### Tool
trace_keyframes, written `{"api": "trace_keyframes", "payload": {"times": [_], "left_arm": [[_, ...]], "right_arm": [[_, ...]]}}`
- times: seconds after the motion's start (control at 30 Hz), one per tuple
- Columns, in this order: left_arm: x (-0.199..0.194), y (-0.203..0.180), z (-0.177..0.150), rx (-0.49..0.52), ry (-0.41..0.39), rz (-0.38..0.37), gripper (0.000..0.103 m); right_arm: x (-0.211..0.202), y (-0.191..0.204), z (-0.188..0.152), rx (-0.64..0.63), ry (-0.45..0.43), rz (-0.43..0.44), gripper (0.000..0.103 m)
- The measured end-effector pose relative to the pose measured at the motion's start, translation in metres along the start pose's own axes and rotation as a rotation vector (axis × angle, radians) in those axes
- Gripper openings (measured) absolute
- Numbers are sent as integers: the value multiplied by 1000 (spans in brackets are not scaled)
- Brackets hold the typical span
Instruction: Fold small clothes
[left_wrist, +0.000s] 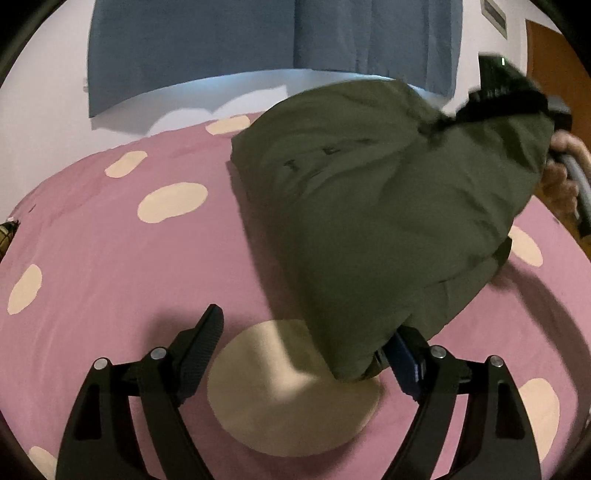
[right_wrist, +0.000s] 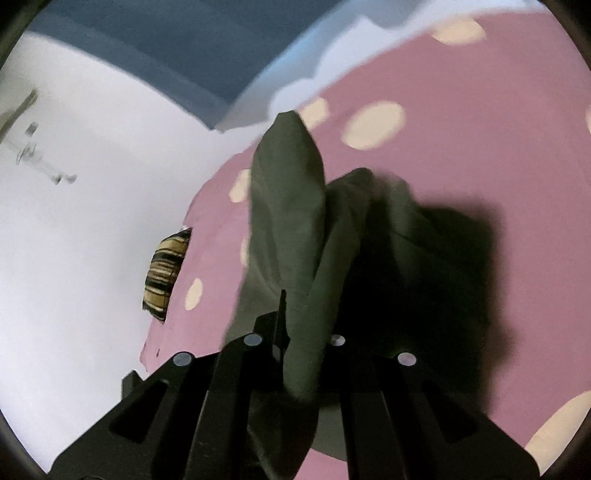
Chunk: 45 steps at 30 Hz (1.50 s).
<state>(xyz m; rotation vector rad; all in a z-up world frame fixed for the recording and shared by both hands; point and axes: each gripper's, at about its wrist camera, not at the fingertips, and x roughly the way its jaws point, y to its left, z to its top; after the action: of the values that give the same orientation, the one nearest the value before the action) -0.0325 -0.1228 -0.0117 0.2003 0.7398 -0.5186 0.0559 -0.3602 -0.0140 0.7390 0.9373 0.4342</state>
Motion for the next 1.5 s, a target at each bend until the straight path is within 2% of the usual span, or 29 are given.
{"api": "trace_keyframes", "payload": {"times": [0.1,0.13,0.17,0.23,0.33,0.43,0.47,0.5,0.67,0.83,0.9,1.0,1.17,1.33,1.5], "left_arm": [[9,-2,0,19,29,-6,83],[13,-3,-1,23,45,23,83],[17,-1,-1,16,60,8,83],[19,2,0,1,67,-9,83],[20,-1,0,14,64,11,83],[22,0,0,9,73,20,83],[22,0,0,6,75,21,83],[22,1,0,3,76,20,83],[21,-1,-1,2,78,18,83],[21,-1,1,0,81,22,83],[20,-2,2,6,80,34,83],[18,-6,3,16,75,52,83],[17,-7,4,17,68,42,83],[23,-7,2,17,80,25,84],[26,-11,2,31,85,27,84]], "right_arm": [[7,-44,-10,90,12,43,4],[10,-55,-13,110,13,53,4],[15,-69,-17,143,14,70,4],[21,-83,-21,182,17,109,5],[22,-84,-23,185,16,124,7],[11,-75,-23,191,19,100,32],[2,-71,-24,193,5,85,53],[-6,-67,-26,184,-9,78,66],[-37,-47,-53,134,5,37,71],[-39,-35,-75,76,44,-22,69],[-37,-31,-81,58,56,-27,24],[-39,-21,-83,8,38,-38,13],[-54,-18,-88,-23,-29,-21,10],[-38,-46,-98,47,-12,-17,10],[-21,-77,-104,121,-14,34,9]]}}
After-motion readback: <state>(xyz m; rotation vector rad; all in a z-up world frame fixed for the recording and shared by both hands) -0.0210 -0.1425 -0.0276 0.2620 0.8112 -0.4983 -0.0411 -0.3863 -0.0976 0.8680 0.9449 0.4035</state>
